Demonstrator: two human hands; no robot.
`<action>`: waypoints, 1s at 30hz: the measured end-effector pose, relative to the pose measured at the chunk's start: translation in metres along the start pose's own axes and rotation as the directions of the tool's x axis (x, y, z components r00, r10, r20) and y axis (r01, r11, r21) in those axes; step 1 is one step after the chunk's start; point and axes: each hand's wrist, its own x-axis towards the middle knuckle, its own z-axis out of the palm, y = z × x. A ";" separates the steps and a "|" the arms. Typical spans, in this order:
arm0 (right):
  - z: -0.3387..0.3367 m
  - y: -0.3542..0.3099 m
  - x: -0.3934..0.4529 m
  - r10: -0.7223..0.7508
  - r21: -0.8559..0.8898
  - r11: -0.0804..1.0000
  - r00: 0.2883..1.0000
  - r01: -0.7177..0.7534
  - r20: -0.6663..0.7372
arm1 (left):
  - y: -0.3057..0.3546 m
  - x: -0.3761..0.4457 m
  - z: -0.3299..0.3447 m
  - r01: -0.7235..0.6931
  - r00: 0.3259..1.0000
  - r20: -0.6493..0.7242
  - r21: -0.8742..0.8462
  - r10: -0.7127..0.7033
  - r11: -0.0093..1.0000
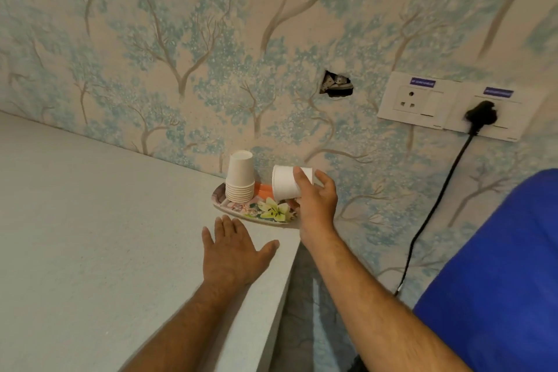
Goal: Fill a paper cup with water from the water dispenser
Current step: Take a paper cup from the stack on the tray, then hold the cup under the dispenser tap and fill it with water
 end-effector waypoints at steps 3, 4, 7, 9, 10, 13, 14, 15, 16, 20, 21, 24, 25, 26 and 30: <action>-0.017 -0.013 -0.024 0.147 0.266 0.951 0.988 -0.155 0.047 | 0.003 -0.016 0.001 -0.064 0.995 -0.075 -0.055 0.060 0.996; -0.024 -0.016 -0.033 0.178 0.313 0.930 0.981 -0.192 0.072 | 0.005 -0.024 0.002 -0.100 0.990 -0.112 -0.094 0.089 0.991; -0.050 -0.020 -0.065 0.240 0.387 0.879 0.960 -0.279 0.147 | 0.011 -0.048 0.002 -0.207 0.968 -0.205 -0.333 0.144 0.920; -0.069 -0.020 -0.090 0.252 0.392 0.870 0.953 -0.300 0.168 | 0.015 -0.066 0.000 -0.277 0.955 -0.254 -0.562 0.156 0.779; -0.077 -0.019 -0.101 0.250 0.387 0.870 0.950 -0.304 0.184 | 0.017 -0.074 0.000 -0.307 0.948 -0.282 -0.679 0.150 0.666; -0.107 -0.018 -0.138 0.219 0.344 0.892 0.946 -0.293 0.238 | 0.027 -0.110 -0.003 -0.333 0.943 -0.323 -0.900 0.083 0.282; -0.115 -0.017 -0.148 0.209 0.328 0.901 0.946 -0.284 0.247 | 0.031 -0.120 -0.004 -0.313 0.950 -0.306 -0.932 0.066 0.182; -0.125 -0.016 -0.158 0.201 0.312 0.909 0.947 -0.276 0.252 | 0.036 -0.133 -0.006 -0.286 0.958 -0.282 -0.953 0.058 0.099; -0.135 -0.016 -0.168 0.192 0.292 0.919 0.947 -0.266 0.258 | 0.040 -0.146 -0.009 -0.256 0.966 -0.254 -0.966 0.055 0.036; -0.183 -0.012 -0.210 0.145 0.159 0.967 0.941 -0.200 0.305 | 0.055 -0.203 -0.007 -0.196 0.976 -0.195 -0.981 0.100 -0.001; -0.196 -0.011 -0.221 0.134 0.105 0.979 0.940 -0.174 0.313 | 0.058 -0.218 -0.004 -0.197 0.974 -0.195 -0.980 0.116 0.011; -0.232 -0.007 -0.252 0.102 -0.005 0.994 0.934 -0.107 0.342 | 0.065 -0.262 0.005 -0.255 0.960 -0.244 -0.964 0.139 0.072; -0.243 -0.005 -0.261 0.093 -0.042 0.996 0.932 -0.083 0.351 | 0.066 -0.275 0.009 -0.292 0.949 -0.274 -0.951 0.155 0.101; -0.253 -0.004 -0.270 0.084 -0.092 0.994 0.930 -0.055 0.358 | 0.068 -0.287 0.013 -0.323 0.938 -0.301 -0.939 0.170 0.122; -0.292 0.004 -0.302 0.033 -0.289 0.955 0.939 0.072 0.343 | 0.072 -0.324 0.041 -0.366 0.911 -0.309 -0.911 0.272 0.189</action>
